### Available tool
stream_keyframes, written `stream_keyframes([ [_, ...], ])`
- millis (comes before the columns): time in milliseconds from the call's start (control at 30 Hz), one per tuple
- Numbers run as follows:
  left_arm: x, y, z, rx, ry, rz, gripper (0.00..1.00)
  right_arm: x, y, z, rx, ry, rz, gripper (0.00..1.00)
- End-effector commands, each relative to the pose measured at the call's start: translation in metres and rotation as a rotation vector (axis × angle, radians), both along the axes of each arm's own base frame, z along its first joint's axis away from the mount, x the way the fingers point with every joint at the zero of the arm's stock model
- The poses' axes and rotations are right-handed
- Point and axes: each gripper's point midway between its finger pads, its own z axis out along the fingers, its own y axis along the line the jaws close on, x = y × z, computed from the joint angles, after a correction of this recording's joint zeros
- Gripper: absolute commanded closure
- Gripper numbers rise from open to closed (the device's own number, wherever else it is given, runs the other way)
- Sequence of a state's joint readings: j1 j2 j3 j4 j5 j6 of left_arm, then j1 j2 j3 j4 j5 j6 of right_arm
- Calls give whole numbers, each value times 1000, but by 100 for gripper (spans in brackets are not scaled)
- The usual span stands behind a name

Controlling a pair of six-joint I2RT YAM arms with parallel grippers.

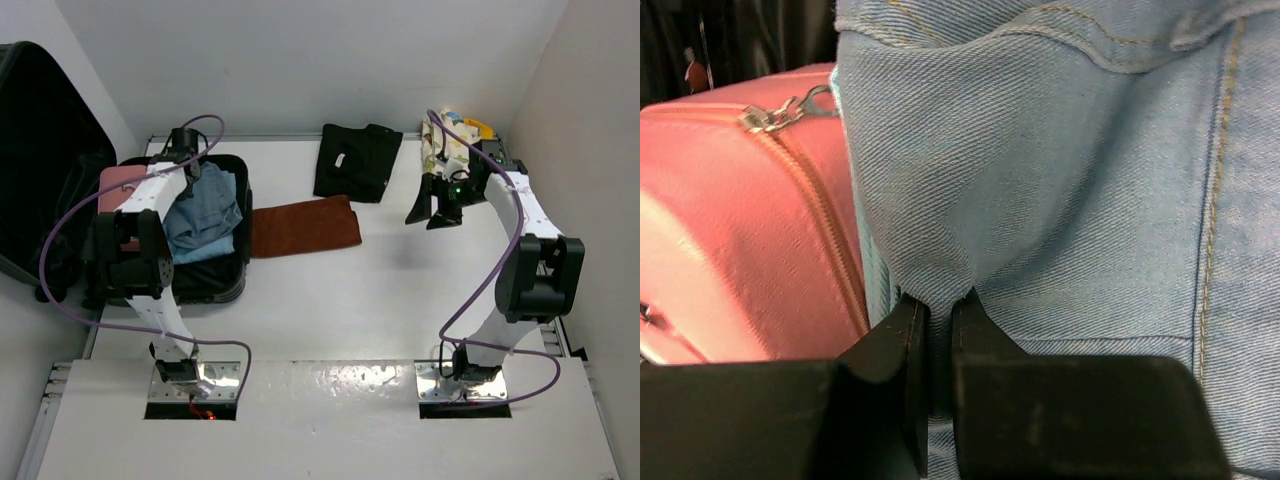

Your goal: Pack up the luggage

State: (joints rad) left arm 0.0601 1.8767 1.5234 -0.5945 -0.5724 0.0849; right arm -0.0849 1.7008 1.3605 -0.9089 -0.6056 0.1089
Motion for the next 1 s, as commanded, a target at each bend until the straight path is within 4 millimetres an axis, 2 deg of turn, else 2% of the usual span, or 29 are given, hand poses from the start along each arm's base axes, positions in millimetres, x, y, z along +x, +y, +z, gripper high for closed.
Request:
stream_keyframes([
  [0,8,37,6,135,-29,34,94,8,5,12,5,-58,17,29],
  [33,12,26,-2,98,-40,6,84,8,5,12,5,-59,18,29],
  [67,16,15,-5,58,-45,-37,80,9,5,12,4,-58,23,29],
  [100,25,-6,-12,-12,-60,-101,75,9,6,11,3,-58,25,28],
  [133,27,-11,-3,-40,-94,-113,55,11,7,13,4,-60,27,28],
  [167,30,-23,5,-75,-127,-140,46,11,8,16,3,-71,35,28],
  [200,39,-38,18,-150,-191,-188,41,10,11,16,-1,-81,61,27],
  [233,42,-47,32,-185,-242,-218,27,7,16,20,-3,-92,88,27],
  [267,42,-56,62,-219,-320,-258,21,5,19,20,-9,-104,116,27],
  [300,51,-80,86,-287,-380,-356,18,0,35,20,-18,-115,182,27],
  [367,51,-104,121,-329,-446,-447,12,-2,43,17,-42,-121,216,27],
  [400,52,-132,155,-321,-503,-542,8,-2,47,14,-91,-150,258,27],
  [433,51,-148,165,-320,-508,-583,6,-3,49,10,-98,-143,259,25],
  [500,44,-186,179,-325,-481,-704,6,7,50,12,-104,-159,207,25],
  [533,38,-229,169,-372,-407,-819,6,13,49,15,-118,-175,193,24],
  [600,30,-271,149,-407,-313,-938,6,21,39,12,-133,-157,128,24],
  [633,24,-307,122,-444,-232,-1018,6,27,32,15,-135,-163,97,24],
  [700,14,-333,80,-456,-104,-1045,10,31,28,15,-127,-146,60,24],
  [733,11,-354,45,-461,-22,-1043,12,32,18,14,-124,-133,24,24],
  [800,10,-367,14,-470,38,-995,13,31,11,17,-120,-127,-2,24],
  [833,10,-372,3,-466,56,-975,13,33,-1,17,-126,-131,-28,24],
  [867,10,-377,-17,-440,96,-953,13,29,-3,18,-125,-127,-35,24],
  [933,8,-379,-31,-440,114,-897,15,27,-14,22,-130,-137,-61,24],
  [967,8,-379,-38,-423,121,-874,15,21,-16,18,-131,-120,-69,24],
])
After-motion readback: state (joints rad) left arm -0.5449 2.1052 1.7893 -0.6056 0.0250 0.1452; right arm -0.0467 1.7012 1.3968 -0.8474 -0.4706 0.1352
